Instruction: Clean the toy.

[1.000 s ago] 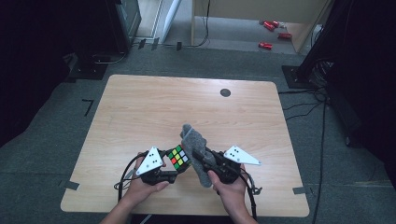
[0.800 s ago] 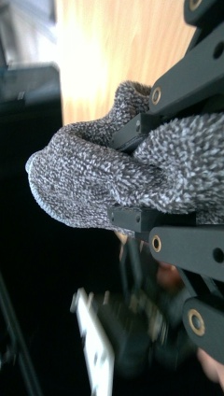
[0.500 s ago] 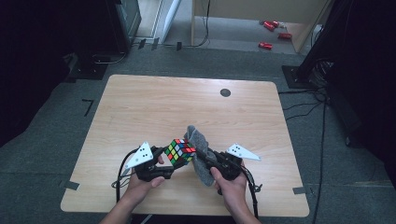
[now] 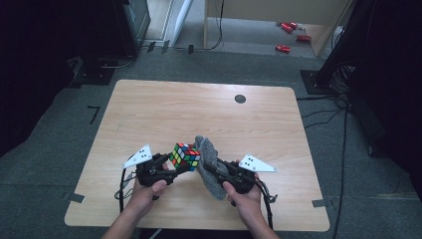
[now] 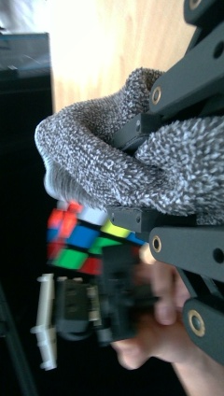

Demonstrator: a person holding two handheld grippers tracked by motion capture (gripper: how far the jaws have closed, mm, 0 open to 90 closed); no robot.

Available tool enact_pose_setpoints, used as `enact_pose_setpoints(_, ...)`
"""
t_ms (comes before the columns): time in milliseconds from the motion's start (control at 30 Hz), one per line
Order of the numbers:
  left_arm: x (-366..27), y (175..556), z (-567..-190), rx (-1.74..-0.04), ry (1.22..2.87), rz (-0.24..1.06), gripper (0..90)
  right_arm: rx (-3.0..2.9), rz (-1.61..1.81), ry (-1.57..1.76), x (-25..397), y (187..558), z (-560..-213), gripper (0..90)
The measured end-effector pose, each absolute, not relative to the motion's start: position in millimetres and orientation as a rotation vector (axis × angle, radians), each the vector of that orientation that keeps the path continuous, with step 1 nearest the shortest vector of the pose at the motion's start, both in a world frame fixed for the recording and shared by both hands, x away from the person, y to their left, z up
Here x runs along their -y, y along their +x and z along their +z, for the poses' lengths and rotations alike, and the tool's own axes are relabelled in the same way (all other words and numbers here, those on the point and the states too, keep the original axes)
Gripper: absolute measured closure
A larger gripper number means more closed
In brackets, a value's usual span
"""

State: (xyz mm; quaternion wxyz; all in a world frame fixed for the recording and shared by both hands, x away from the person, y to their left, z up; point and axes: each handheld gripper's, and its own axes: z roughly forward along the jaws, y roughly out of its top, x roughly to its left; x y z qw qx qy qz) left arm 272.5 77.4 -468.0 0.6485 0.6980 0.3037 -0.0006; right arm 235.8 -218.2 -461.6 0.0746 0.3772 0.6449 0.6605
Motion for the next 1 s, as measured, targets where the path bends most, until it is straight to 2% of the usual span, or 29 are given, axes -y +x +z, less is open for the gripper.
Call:
enact_pose_setpoints(300,-83,272,-466,-0.709,1.559,0.013,34.4,-2.225,1.883,0.978,191,232,-480,65.7)
enact_pose_setpoints(567,-80,272,-468,-0.707,1.586,0.017,34.4,-2.056,1.933,1.057,215,241,-473,64.3)
enact_pose_setpoints(867,-83,273,-467,-0.721,1.578,0.027,34.4,-2.276,1.833,0.908,188,234,-483,64.4)
enact_pose_setpoints(1000,-83,273,-468,-0.723,1.591,0.04,34.4,-2.235,1.812,0.939,196,238,-481,64.7)
